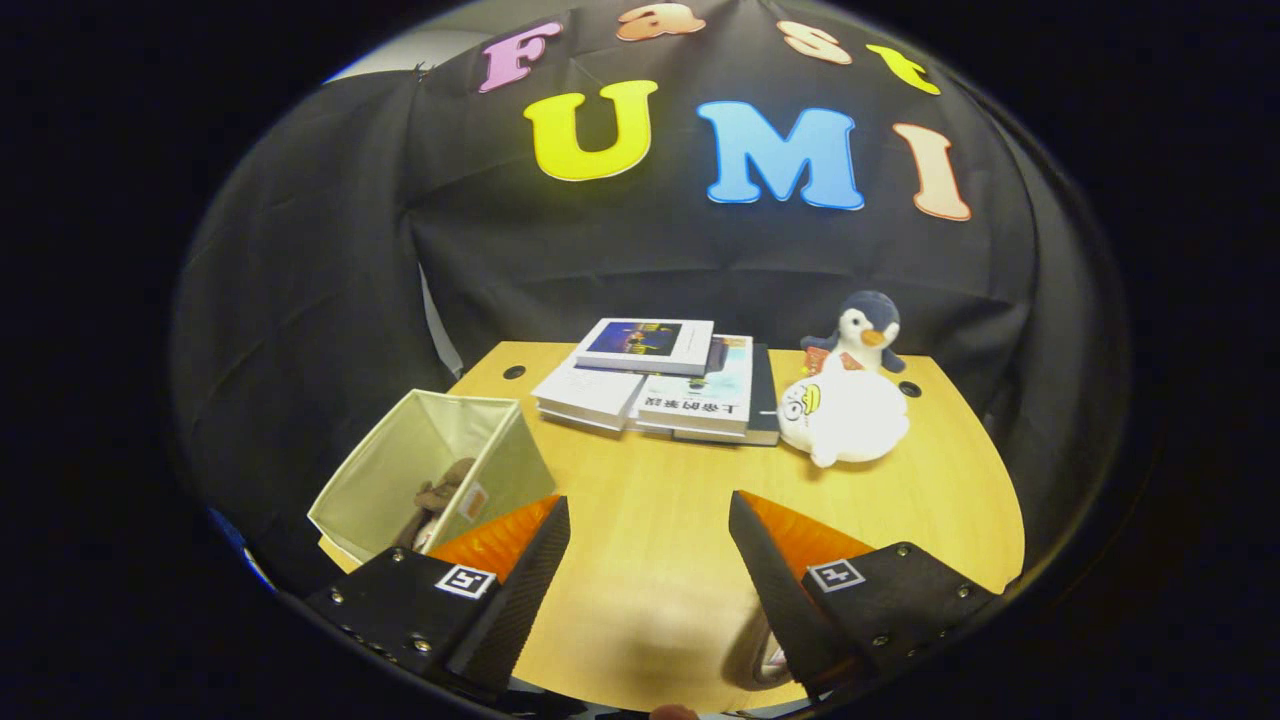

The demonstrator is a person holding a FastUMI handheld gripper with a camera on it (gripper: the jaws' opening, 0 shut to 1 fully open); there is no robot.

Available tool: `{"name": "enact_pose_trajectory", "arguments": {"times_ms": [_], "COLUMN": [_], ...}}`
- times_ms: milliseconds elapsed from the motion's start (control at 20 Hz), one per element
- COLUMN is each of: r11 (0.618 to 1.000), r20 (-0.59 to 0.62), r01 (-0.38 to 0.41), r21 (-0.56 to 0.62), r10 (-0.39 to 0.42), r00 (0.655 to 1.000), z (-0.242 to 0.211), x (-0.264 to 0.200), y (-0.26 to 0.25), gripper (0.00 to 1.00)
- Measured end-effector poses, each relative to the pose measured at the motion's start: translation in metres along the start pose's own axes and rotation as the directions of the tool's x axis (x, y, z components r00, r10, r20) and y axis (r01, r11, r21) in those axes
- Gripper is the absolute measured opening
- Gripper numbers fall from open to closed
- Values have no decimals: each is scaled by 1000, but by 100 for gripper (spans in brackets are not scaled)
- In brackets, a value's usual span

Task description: Open the storage box then place both shoes into the box .Put the left shoe in first, then the right shoe, with the right side of both shoes facing outward in a uniform manner.

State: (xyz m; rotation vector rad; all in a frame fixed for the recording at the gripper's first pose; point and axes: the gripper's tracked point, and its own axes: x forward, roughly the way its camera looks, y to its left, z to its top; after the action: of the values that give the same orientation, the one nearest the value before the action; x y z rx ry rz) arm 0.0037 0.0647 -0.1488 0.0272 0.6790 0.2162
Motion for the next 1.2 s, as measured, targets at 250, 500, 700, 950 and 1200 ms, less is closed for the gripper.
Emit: {"name": "enact_pose_trajectory", "arguments": {"times_ms": [250, 500, 700, 950, 1200], "r11": [996, 985, 977, 971, 970], "r20": [-12, -44, -99, -163, -230], "r01": [84, 158, 188, 217, 231], "r21": [39, 67, 97, 103, 76], "r10": [-84, -155, -179, -199, -208], "r00": [996, 987, 979, 967, 951], "z": [-23, -59, -92, -125, -155], "x": [-4, -3, 1, 8, 16], "y": [-57, -104, -130, -151, -164], "gripper": [98, 98, 98, 98, 98]}}
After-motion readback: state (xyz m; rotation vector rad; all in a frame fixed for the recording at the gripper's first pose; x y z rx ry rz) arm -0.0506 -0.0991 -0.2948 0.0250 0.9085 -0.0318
